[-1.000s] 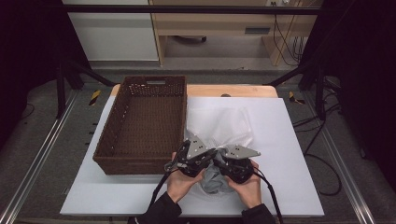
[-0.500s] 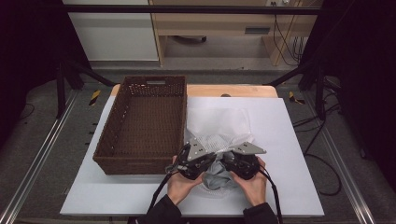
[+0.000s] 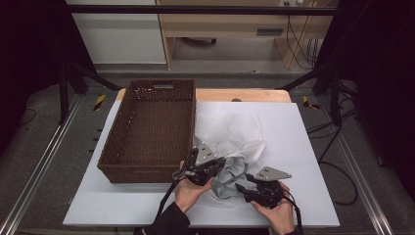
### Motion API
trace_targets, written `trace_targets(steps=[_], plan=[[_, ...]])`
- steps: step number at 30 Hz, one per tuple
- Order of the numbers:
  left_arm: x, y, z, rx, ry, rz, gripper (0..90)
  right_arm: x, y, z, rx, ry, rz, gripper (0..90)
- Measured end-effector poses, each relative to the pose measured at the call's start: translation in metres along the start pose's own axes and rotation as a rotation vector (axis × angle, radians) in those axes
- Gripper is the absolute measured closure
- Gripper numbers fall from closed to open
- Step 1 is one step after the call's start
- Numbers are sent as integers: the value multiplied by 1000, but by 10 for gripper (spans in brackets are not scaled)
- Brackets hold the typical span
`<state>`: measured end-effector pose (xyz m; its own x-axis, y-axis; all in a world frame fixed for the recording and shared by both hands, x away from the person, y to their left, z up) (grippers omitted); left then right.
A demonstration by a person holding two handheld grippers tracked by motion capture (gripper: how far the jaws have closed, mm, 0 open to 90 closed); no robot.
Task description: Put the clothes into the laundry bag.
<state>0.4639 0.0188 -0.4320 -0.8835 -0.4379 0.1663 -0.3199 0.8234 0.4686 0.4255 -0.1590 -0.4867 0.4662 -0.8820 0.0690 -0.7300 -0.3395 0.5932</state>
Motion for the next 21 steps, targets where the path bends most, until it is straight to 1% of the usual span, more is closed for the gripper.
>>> trace_targets(steps=[1, 2, 4, 5, 7, 8, 9, 10, 12, 14, 15, 17, 20, 21], plan=[[0, 0, 0, -2, 0, 1, 888, -2, -5, 1, -16, 5, 5, 494], [0, -1, 1, -4, 2, 4, 888, -4, -8, 2, -13, 15, 3, 528], [1, -3, 1, -9, -2, 6, 888, -7, -17, 3, -31, 21, 3, 648], [2, -3, 1, -11, -3, 6, 888, -9, -21, 2, -40, 15, -7, 717], [3, -4, 2, -13, -4, 8, 889, -10, -25, 0, -41, 9, -7, 785], [3, -4, 2, -14, -3, 8, 888, -10, -25, -2, -40, 3, -11, 796], [3, -4, 2, -13, -3, 10, 888, -11, -23, -8, -15, -4, -9, 806], [3, -4, 1, -12, -2, 12, 889, -12, -21, -13, 8, 2, -6, 809], [4, -2, 0, -7, -1, 16, 889, -14, -17, -20, 41, -2, 1, 811], [7, -1, -2, -6, -9, 21, 889, -15, -17, -30, 66, -21, 13, 812], [9, 1, -3, -4, -13, 23, 889, -14, -19, -33, 71, -26, 18, 812], [11, 2, -5, -4, -24, 31, 889, -12, -26, -39, 75, -52, 45, 812], [14, 4, -6, -2, -31, 41, 889, -6, -39, -43, 74, -73, 95, 811], [15, 4, -5, -3, -33, 46, 889, -3, -46, -42, 66, -83, 123, 811]])
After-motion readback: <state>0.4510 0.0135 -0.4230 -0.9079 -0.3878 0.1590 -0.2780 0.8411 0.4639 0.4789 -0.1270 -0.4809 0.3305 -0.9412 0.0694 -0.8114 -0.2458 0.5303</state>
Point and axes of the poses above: each handheld gripper's, and its own axes: y roughly backward along the jaws, z roughly out of its underside, x roughly to its right, the point moved 4 cm from there along -y, roughly forward along the jaws, and after that the axes turned 15 degrees about z, right-handed, at the moved point
